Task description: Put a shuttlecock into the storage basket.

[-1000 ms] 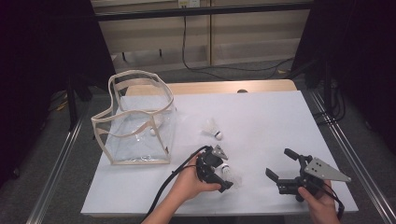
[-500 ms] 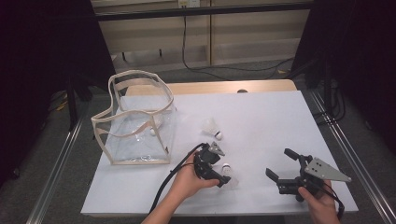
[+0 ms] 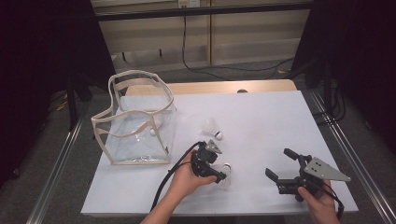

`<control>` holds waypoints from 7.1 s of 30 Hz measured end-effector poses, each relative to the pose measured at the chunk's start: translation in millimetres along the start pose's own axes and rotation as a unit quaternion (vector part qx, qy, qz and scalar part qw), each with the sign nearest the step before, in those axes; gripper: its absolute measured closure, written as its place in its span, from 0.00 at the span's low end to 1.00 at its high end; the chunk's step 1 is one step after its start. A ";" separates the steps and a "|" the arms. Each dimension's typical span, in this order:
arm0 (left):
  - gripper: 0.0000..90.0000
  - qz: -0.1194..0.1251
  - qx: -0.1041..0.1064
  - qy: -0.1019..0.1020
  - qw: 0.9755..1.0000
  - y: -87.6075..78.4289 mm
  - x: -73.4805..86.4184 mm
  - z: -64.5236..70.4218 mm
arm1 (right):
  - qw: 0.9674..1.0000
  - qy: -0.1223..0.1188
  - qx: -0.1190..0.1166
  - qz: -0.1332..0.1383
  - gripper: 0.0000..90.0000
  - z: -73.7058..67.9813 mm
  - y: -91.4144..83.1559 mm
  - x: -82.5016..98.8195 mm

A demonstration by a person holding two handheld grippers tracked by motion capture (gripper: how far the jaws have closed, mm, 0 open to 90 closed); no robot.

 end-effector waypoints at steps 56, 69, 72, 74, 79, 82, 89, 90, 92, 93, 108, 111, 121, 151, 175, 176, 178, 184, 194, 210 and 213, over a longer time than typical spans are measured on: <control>0.99 0.031 0.096 -0.036 0.994 -45.8 -12.6 -2.3 | 1.000 0.002 0.001 0.001 0.01 0.4 -0.2 -0.4; 0.99 0.021 0.090 -0.037 0.995 -56.4 -16.4 -4.0 | 1.000 0.001 0.001 0.001 0.01 0.3 -0.1 -0.2; 0.99 0.023 0.101 -0.038 0.994 -59.2 -18.3 -3.8 | 1.000 0.000 0.002 0.001 0.01 0.7 0.0 -0.1; 0.99 0.018 0.091 -0.038 0.995 -60.8 -18.9 -5.2 | 1.000 0.003 0.001 0.001 0.01 0.3 0.0 -0.3; 0.99 0.019 0.099 -0.040 0.994 -64.7 -20.9 -6.1 | 1.000 0.003 0.002 0.001 0.01 0.5 0.0 -0.3; 0.99 0.017 0.101 -0.042 0.994 -66.7 -21.8 -6.2 | 1.000 0.003 0.002 0.001 0.01 0.4 0.0 -0.3; 0.99 0.019 0.113 -0.047 0.992 -71.1 -23.4 -6.8 | 1.000 0.004 0.001 0.001 0.01 0.3 0.0 -0.2; 0.99 0.018 0.114 -0.047 0.992 -71.8 -23.6 -6.9 | 1.000 0.004 0.001 0.001 0.01 0.3 0.0 -0.2; 0.99 0.019 0.116 -0.050 0.992 -73.6 -24.5 -7.2 | 1.000 0.001 0.001 0.000 0.01 0.6 0.0 0.1; 0.99 0.019 0.114 -0.050 0.992 -73.8 -24.8 -7.3 | 1.000 0.003 0.001 0.001 0.01 0.4 0.0 -0.2; 0.99 0.016 0.118 -0.056 0.991 -83.7 -28.8 -11.2 | 1.000 0.003 0.002 0.002 0.01 0.5 -0.2 -0.4; 0.99 0.016 0.117 -0.057 0.991 -85.7 -29.8 -12.1 | 1.000 0.004 0.001 0.001 0.01 0.4 -0.1 -0.3; 0.99 0.015 0.117 -0.062 0.991 -90.9 -32.6 -15.4 | 1.000 0.003 0.002 0.001 0.01 0.7 -0.2 -0.3; 0.99 0.019 0.121 -0.071 0.990 -108.8 -43.5 -21.2 | 1.000 0.001 0.002 0.001 0.01 0.9 -0.3 -0.2; 0.99 0.015 0.121 -0.077 0.990 -117.6 -48.8 -25.4 | 1.000 0.003 0.002 0.001 0.01 0.5 -0.2 -0.4; 0.99 0.012 0.121 -0.073 0.990 -118.2 -48.2 -26.4 | 1.000 0.002 0.002 0.001 0.01 0.5 -0.3 -0.3; 0.99 0.013 0.122 -0.075 0.990 -118.7 -48.4 -26.4 | 1.000 0.003 0.002 0.001 0.01 0.5 -0.2 -0.3; 0.99 0.018 0.122 -0.084 0.989 -120.5 -49.9 -26.8 | 1.000 0.003 0.002 0.001 0.01 0.4 -0.2 -0.4; 0.99 0.015 0.119 -0.082 0.989 -126.2 -52.2 -28.4 | 1.000 0.003 0.002 0.001 0.01 0.4 0.0 -0.3; 0.99 0.014 0.111 -0.088 0.990 -135.0 -55.1 -32.8 | 1.000 0.003 0.002 0.001 0.01 0.5 0.2 -0.2; 0.99 0.013 0.110 -0.088 0.990 -136.1 -55.2 -33.2 | 1.000 0.002 0.001 0.000 0.01 0.5 0.1 -0.1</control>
Point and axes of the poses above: each handheld gripper's, and its own axes: y roughly forward along the jaws, x roughly out of its underside, z roughly to its right, the point moved 8 cm from there along y, roughly forward along the jaws, and after that the axes turned 6 degrees about -z, right-handed, at the moved point
